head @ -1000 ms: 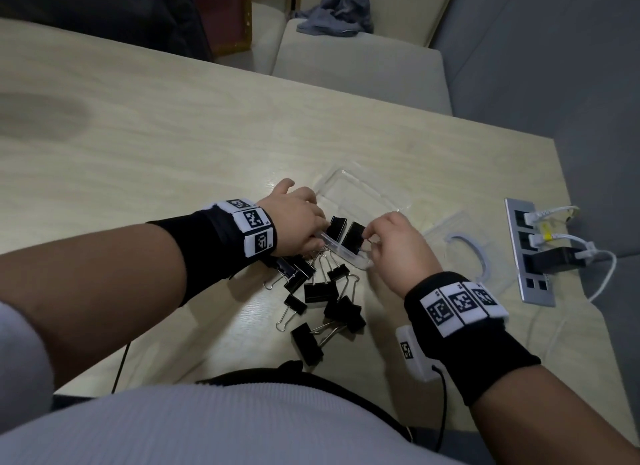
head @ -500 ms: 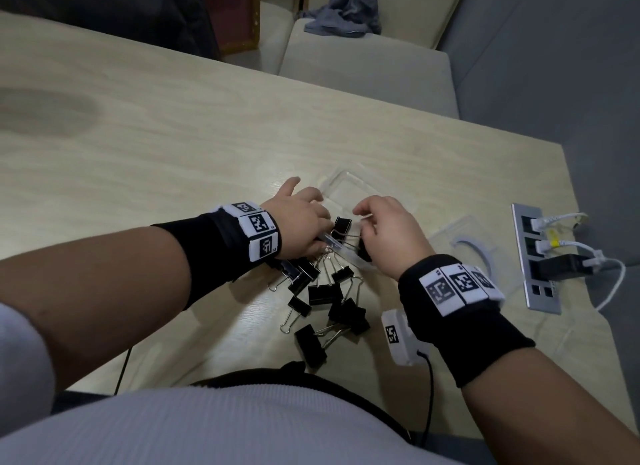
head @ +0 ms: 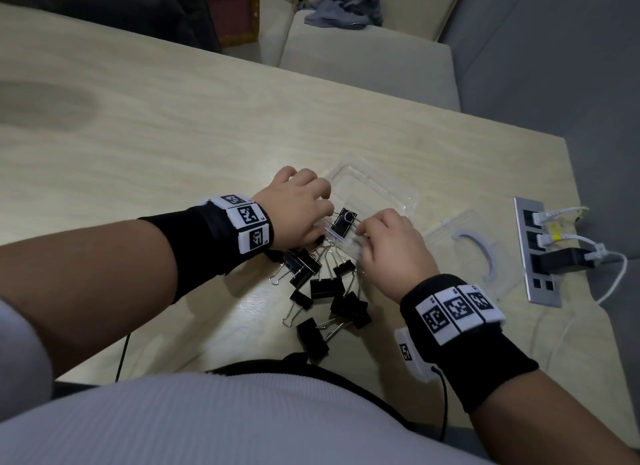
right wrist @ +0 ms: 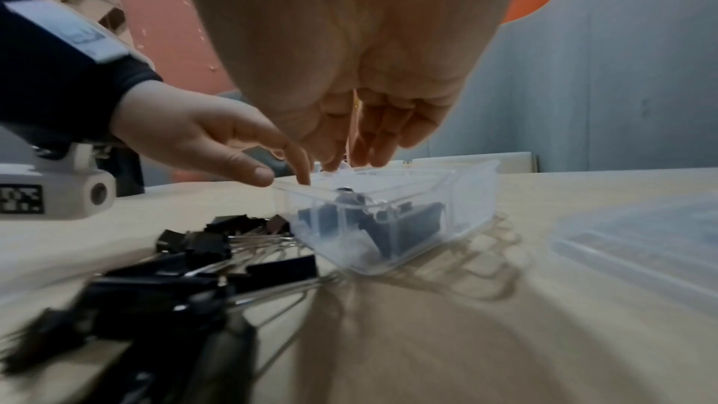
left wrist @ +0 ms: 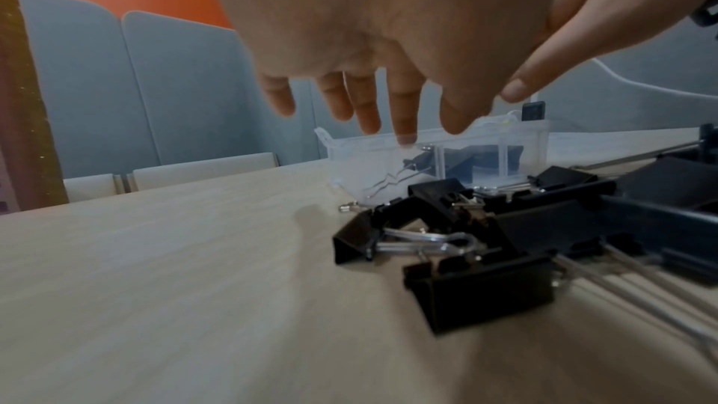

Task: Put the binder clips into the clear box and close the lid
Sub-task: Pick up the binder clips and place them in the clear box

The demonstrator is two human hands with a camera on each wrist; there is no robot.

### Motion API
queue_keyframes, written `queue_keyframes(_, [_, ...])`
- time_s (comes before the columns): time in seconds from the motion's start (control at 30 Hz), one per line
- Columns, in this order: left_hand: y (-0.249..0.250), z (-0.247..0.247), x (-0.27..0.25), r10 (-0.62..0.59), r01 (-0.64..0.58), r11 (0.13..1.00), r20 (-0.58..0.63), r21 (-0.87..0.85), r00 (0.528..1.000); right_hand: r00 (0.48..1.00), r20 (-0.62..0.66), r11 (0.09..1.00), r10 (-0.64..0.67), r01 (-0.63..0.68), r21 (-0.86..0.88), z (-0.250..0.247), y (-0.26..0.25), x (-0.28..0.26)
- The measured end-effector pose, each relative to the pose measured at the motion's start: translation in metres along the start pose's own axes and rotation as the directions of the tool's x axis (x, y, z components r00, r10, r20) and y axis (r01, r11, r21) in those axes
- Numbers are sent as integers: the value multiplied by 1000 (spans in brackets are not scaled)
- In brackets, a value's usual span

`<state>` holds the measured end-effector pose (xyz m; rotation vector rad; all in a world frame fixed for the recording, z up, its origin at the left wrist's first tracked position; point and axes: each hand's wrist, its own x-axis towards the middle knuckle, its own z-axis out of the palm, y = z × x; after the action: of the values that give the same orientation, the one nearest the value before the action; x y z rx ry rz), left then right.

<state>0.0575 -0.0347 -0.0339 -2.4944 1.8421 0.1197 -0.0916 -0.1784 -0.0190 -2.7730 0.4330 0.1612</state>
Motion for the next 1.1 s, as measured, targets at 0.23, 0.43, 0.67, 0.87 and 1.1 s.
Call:
queue_keyframes(0.23, [22,-6,-31,334,-319,939,123,-127,935,925,380,998,15,11,-65,15,-5,-51])
queue_keyframes(0.43, [48,9,-36,311,-297,950,260,-92,914,939,338,998,65,-67,-5,26,0,-59])
queue_keyframes(0.67, [57,6,-24,206,-210,978,285,-17,936,949,296,987,105,-137,88,7,10,-57])
queue_keyframes(0.87, [69,7,-22,158,-168,986,320,3,934,970,189,932,150,-202,300,-11,12,-50])
queue_keyframes(1.1, [61,-14,-20,258,-230,965,290,-129,922,981,75,952,181,-193,236,-21,20,-33])
